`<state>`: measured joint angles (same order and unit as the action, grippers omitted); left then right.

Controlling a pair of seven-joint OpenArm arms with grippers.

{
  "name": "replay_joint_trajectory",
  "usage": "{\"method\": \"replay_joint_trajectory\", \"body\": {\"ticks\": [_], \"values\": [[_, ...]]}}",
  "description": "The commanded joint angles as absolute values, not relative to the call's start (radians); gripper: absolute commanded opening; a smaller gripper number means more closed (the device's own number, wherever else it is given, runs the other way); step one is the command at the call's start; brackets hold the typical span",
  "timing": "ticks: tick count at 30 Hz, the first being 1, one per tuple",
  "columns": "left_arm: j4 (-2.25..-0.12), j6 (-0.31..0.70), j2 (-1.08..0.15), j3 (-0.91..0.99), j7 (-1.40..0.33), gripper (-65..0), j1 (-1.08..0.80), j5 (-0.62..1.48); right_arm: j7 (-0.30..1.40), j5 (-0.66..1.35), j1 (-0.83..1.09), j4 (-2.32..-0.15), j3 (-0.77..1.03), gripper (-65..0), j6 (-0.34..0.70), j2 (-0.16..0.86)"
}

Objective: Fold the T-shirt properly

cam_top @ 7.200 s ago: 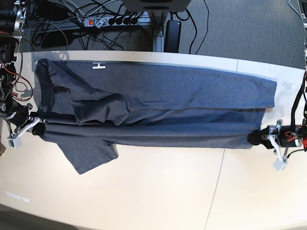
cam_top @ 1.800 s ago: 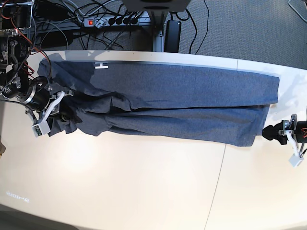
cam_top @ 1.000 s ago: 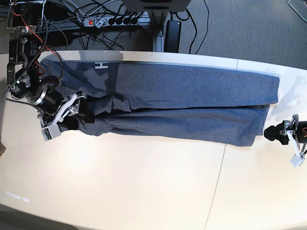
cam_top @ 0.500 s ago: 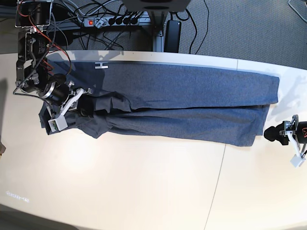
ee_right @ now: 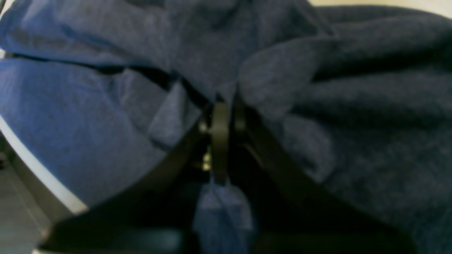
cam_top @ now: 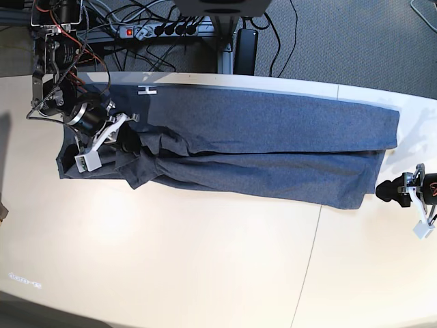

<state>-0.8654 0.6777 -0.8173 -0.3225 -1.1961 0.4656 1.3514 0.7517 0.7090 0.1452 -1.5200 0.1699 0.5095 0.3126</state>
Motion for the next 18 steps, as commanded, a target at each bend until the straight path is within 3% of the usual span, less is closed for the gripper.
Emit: {"method": "replay_joint_trajectory", "body": {"ticks": [1,6,7,10,12,18], "values": [[-0.877,0.698,-0.842,-0.316,-1.182,-34.7,0.493,1.368,0.767,0.709,0.151,-1.531,0.175,-65.0,0.583,0.32],[-0.877,0.698,-0.842,-0.316,-1.177,-34.7,0.493,1.369,0.758,0.707,0.163,-1.531,0.175,-65.0,0.583,0.316],[-0.877,0.698,-0.842,-0.316,-1.171,-34.7,0.493,1.368,0.756,0.707,0.16,-1.531,0.175,-62.7,0.583,0.315],[-0.877,0.698,-0.843,-0.316,-1.171,-34.7,0.493,1.368,0.755,0.711,0.155,-1.538,0.175,-47.4,0.582,0.315],[-0.877,0.698,-0.842,-0.316,-1.171,-34.7,0.493,1.369,0.755,0.731,0.155,-1.557,0.175,-41.9,0.582,0.315],[-0.877,0.698,-0.844,-0.314,-1.175,-34.7,0.493,1.371,0.757,0.741,0.156,-1.718,0.175,-40.5,0.583,0.316]]}}
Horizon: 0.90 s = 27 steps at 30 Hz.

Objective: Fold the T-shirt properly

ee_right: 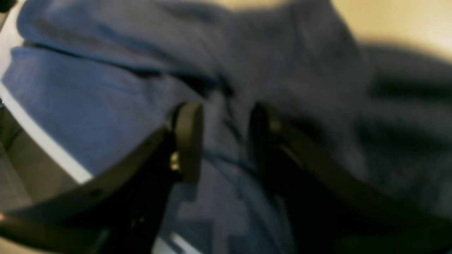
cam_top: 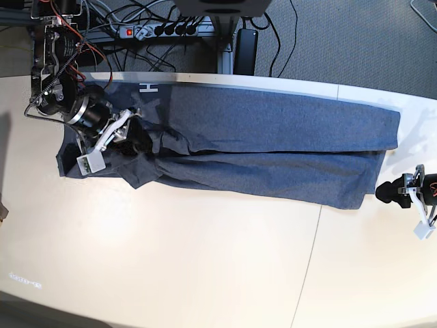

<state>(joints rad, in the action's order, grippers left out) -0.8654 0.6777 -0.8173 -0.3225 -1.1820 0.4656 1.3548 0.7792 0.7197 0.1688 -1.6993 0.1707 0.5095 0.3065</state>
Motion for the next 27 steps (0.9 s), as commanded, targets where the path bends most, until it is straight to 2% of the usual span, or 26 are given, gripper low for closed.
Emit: {"method": "replay_joint_trajectory", "body": {"ticks": [1,6,7,8,10,19,27], "values": [[-0.877,0.698,-0.844,-0.314,-1.178,-34.7,0.493,1.371,0.76,0.741,0.156,-1.744,0.175,-40.5,0.583,0.316],[-0.877,0.698,-0.844,-0.314,-1.179,-34.7,0.493,1.361,0.751,0.74,0.154,-1.811,0.175,-41.0,0.583,0.315],[-0.877,0.698,-0.843,-0.314,-1.179,-34.7,0.493,1.359,0.74,0.73,0.152,-1.81,0.175,-44.1,0.583,0.315],[-0.877,0.698,-0.843,-0.314,-1.178,-34.7,0.493,1.358,0.721,0.702,0.153,-1.809,0.175,-50.0,0.583,0.315],[-0.877,0.698,-0.842,-0.314,-1.177,-34.7,0.493,1.359,0.683,0.638,0.152,-1.8,0.175,-65.0,0.583,0.315],[-0.877,0.698,-0.826,-0.314,-1.167,-34.7,0.493,1.357,0.665,0.599,0.087,-1.608,0.17,-65.0,0.583,0.316],[-0.877,0.698,-0.826,-0.314,-1.167,-34.7,0.493,1.365,0.616,0.462,0.056,-1.476,0.173,-65.0,0.58,0.316]]}}
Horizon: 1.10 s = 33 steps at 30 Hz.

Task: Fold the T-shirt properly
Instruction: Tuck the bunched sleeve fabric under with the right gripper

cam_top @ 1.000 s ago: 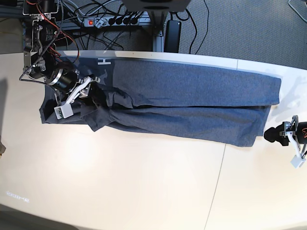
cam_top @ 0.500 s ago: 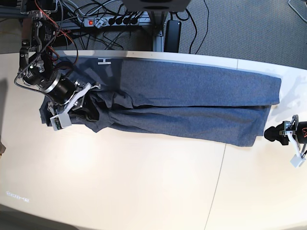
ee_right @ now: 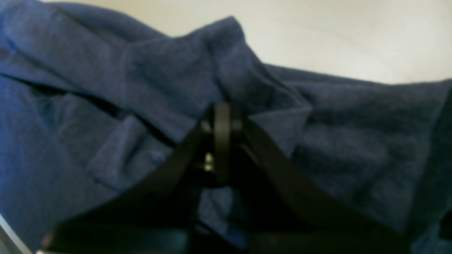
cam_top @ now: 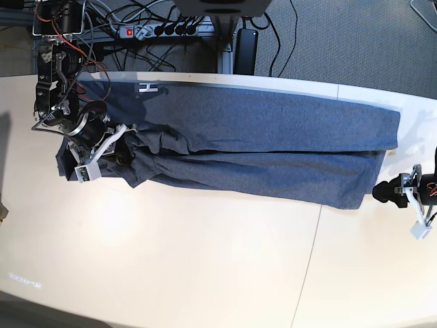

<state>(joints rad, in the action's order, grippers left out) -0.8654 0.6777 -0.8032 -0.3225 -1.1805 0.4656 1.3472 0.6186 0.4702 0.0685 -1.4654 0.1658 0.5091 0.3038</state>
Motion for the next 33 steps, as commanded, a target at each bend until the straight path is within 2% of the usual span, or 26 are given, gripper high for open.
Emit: {"method": "replay_joint_trajectory", "body": {"ticks": [1,12,16,19,23,27,33], "values": [[-0.877,0.698,-0.826,-0.314,-1.167,-34.7,0.493,1.369,0.616,0.463,0.057,-1.47,0.173,-65.0,0.58,0.316],[-0.877,0.698,-0.825,-0.314,-1.222,-35.9,0.488,1.48,0.606,0.463,0.059,-1.465,0.173,-65.0,0.58,0.316],[-0.878,0.698,-0.814,-0.314,-1.224,-46.2,0.479,1.484,0.601,0.476,0.057,-1.466,0.173,-65.0,0.58,0.316],[-0.878,0.698,-0.793,-0.314,-1.224,-52.4,0.479,1.48,0.594,0.556,0.055,-1.475,0.174,-65.0,0.58,0.316],[-0.878,0.698,-0.77,-0.314,-1.223,-64.7,0.479,1.438,0.594,0.634,0.056,-1.547,0.193,-65.0,0.581,0.313],[-0.878,0.698,-0.765,-0.314,-1.212,-65.0,0.479,1.414,0.595,0.636,0.028,-1.618,0.239,-65.0,0.581,0.313],[-0.878,0.698,-0.762,-0.314,-1.195,-65.0,0.479,1.391,0.606,0.579,-0.057,-1.573,0.327,-65.0,0.58,0.322]]}}
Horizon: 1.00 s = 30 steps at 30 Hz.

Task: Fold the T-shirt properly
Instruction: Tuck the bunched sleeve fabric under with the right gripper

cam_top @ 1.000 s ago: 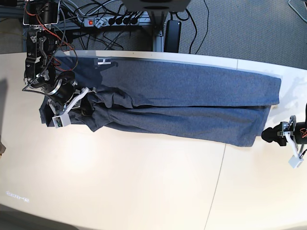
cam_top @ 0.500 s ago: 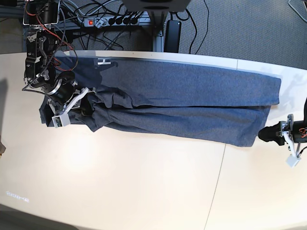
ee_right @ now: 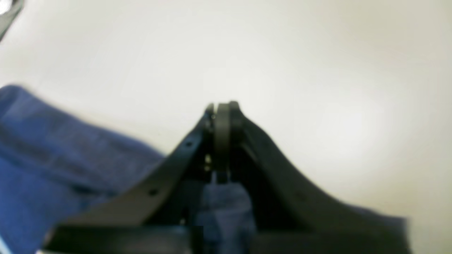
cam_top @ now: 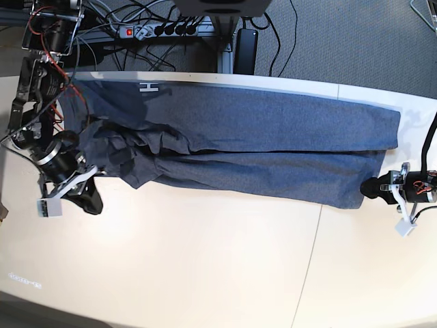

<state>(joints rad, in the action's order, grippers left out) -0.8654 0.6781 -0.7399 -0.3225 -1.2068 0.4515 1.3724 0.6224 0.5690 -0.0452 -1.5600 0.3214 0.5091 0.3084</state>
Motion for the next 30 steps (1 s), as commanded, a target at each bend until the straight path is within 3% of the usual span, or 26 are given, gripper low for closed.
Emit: {"method": "replay_joint_trajectory", "body": {"ticks": [1,8,21,30], "values": [[-0.878,0.698,-0.761,-0.314,-1.19,-65.0,0.479,1.39,0.608,0.58,-0.064,-1.553,0.336,-65.0,0.58,0.327],[-0.878,0.698,-0.762,-0.314,-1.171,-65.0,0.479,1.386,0.629,0.58,-0.053,-1.435,0.353,-65.0,0.58,0.344],[-0.878,0.698,-0.762,-0.314,-1.163,-65.0,0.479,1.372,0.63,0.582,0.068,-1.431,0.546,-65.0,0.58,0.344],[-0.878,0.698,-0.762,-0.314,-1.164,-65.0,0.479,1.372,0.634,0.684,0.078,-1.432,0.554,-65.0,0.582,0.344]]}}
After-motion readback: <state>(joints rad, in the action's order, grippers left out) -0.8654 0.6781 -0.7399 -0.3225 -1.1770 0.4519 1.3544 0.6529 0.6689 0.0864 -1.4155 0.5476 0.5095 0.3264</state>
